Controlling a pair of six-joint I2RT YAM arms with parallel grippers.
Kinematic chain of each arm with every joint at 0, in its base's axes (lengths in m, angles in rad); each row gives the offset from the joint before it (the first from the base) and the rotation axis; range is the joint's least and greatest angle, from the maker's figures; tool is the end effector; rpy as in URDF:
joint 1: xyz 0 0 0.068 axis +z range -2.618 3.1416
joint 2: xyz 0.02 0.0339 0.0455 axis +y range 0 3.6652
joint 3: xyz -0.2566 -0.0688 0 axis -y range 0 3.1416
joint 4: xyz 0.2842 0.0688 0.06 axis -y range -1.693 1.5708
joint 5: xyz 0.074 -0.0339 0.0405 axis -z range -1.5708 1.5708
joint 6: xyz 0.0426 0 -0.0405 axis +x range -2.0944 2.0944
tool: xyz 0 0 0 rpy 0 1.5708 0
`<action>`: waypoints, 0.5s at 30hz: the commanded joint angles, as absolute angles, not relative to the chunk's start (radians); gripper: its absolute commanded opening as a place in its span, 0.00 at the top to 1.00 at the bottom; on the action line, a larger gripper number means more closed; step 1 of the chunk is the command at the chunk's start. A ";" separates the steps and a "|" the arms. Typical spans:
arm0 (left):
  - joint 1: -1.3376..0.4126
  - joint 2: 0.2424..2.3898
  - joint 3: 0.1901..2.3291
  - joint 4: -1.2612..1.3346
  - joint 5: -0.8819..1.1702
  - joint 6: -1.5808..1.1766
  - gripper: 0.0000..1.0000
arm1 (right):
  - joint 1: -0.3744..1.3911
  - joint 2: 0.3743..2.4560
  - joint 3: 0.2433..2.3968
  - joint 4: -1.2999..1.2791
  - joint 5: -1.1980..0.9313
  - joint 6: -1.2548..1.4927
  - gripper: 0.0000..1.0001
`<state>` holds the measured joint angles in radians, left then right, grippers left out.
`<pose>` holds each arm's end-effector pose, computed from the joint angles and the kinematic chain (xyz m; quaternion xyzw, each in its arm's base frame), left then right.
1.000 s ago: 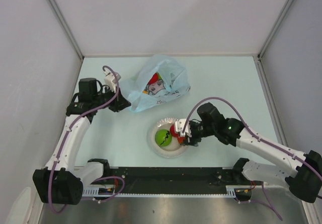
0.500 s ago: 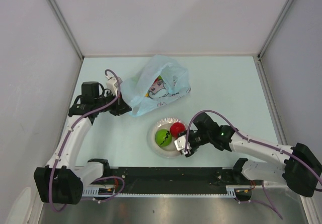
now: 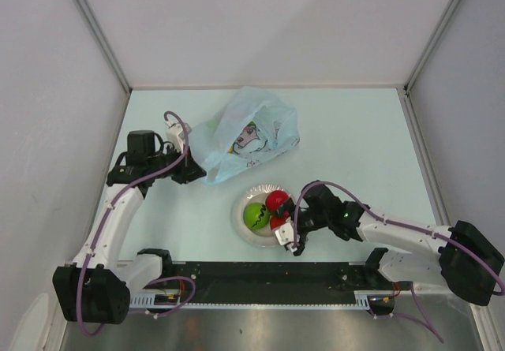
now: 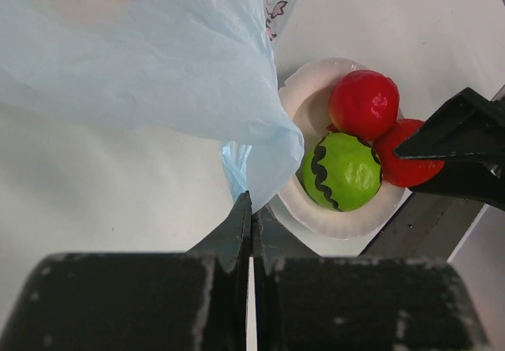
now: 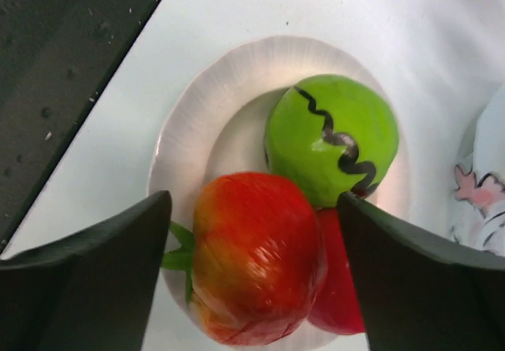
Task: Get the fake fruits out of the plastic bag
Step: Place the fake fruit on the plate.
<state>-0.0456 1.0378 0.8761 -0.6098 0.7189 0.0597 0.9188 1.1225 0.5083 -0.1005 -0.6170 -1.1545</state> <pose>0.2543 -0.0397 0.2740 0.1821 0.8539 -0.3215 0.3665 0.1368 0.2198 0.1587 -0.8102 0.3328 0.2278 0.4252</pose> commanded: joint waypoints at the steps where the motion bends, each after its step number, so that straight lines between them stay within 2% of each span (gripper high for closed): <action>1: -0.043 1.020 0.871 -0.601 0.739 0.061 1.00 | 0.925 1.091 0.492 -0.069 -0.597 -1.154 0.00; 5: -0.043 1.008 0.874 -0.606 0.741 0.060 1.00 | 0.899 0.909 0.515 -0.106 -0.604 -1.069 0.00; 9: -0.043 0.986 0.880 -0.606 0.749 0.055 1.00 | 0.856 0.819 0.593 -0.141 -0.632 -0.982 0.00; 12: -0.043 0.977 0.890 -0.618 0.746 0.064 1.00 | 0.828 0.878 0.653 -0.060 -0.585 -0.875 0.00; 14: -0.043 0.963 0.897 -0.623 0.739 0.069 0.99 | 0.809 0.955 0.712 0.087 -0.514 -0.789 0.00; 15: -0.044 0.960 0.905 -0.629 0.732 0.068 1.00 | 0.777 1.071 0.750 0.115 -0.499 -0.757 0.01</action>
<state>-0.0456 0.9951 0.8761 -0.6163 0.7193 0.0601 0.8330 0.8761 0.6331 -0.0765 -0.5861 -0.9470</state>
